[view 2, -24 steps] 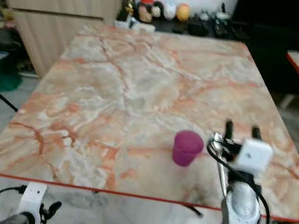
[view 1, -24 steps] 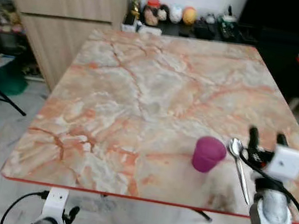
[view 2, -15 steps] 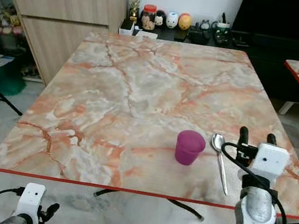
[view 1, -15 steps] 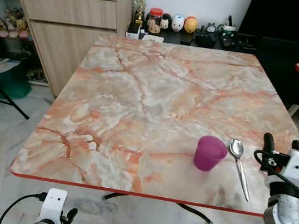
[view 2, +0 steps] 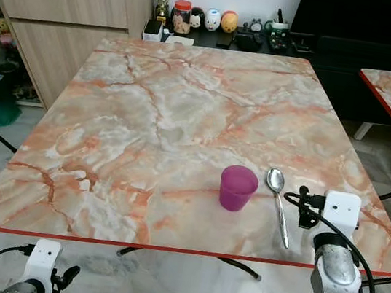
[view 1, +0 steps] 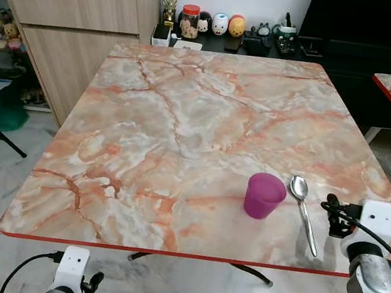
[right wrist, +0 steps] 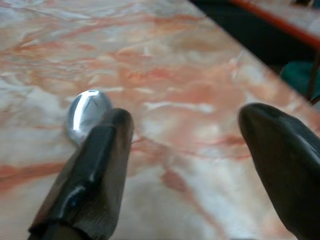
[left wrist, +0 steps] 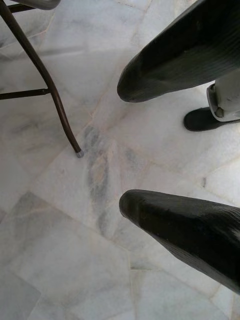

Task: Setting the table

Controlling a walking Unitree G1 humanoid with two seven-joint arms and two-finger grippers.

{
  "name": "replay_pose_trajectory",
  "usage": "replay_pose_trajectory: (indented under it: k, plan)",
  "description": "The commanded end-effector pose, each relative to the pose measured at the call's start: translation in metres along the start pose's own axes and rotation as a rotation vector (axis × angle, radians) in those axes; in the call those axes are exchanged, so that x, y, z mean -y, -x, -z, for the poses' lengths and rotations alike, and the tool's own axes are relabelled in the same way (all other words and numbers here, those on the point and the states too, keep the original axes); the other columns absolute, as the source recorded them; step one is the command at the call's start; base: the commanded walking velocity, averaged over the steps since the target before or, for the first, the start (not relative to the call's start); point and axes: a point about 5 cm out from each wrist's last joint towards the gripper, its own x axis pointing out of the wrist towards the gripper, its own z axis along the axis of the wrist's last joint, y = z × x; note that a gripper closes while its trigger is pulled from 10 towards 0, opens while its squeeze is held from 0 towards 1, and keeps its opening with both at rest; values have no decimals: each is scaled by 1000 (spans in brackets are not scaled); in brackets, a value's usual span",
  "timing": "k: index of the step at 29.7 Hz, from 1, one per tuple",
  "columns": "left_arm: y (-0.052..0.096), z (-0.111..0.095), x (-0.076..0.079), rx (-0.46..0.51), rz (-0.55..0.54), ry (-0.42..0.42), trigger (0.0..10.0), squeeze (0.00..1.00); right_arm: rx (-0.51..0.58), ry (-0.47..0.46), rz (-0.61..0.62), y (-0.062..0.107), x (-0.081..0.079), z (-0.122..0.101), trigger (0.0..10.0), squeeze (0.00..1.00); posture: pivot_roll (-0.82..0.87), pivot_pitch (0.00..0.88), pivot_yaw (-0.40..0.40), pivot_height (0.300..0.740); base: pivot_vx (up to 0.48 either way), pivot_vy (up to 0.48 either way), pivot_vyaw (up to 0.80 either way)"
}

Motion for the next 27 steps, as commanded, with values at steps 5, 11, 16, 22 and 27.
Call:
replay_pose_trajectory:
  k: [5, 11, 16, 22, 27]
  plan:
    - [1, 3, -1, -15, 0, -2, 10000, 0, 13, -171, -34, -10, -11, -7, 10000, 0, -4, 0, 23, 740, 0, 0, 0]
    - [1, 3, -1, -15, 6, -5, 10000, 0, -85, -164, -35, -17, -14, 4, 10000, 0, -4, 0, 24, 740, 0, 0, 0]
    - [1, 4, -1, -16, 6, -5, 10000, 0, -126, -163, -35, -18, -18, 9, 10000, 0, 2, 0, 21, 740, 0, 0, 0]
    - [1, 4, 0, -17, 14, -6, 10000, 0, -106, -180, -70, -23, -26, 4, 10000, 0, 3, 0, 21, 740, 0, 0, 0]
    - [1, 4, 1, -14, 14, -3, 10000, 0, -71, -194, -117, -25, -34, -3, 10000, 0, 7, 0, 17, 740, 0, 0, 0]
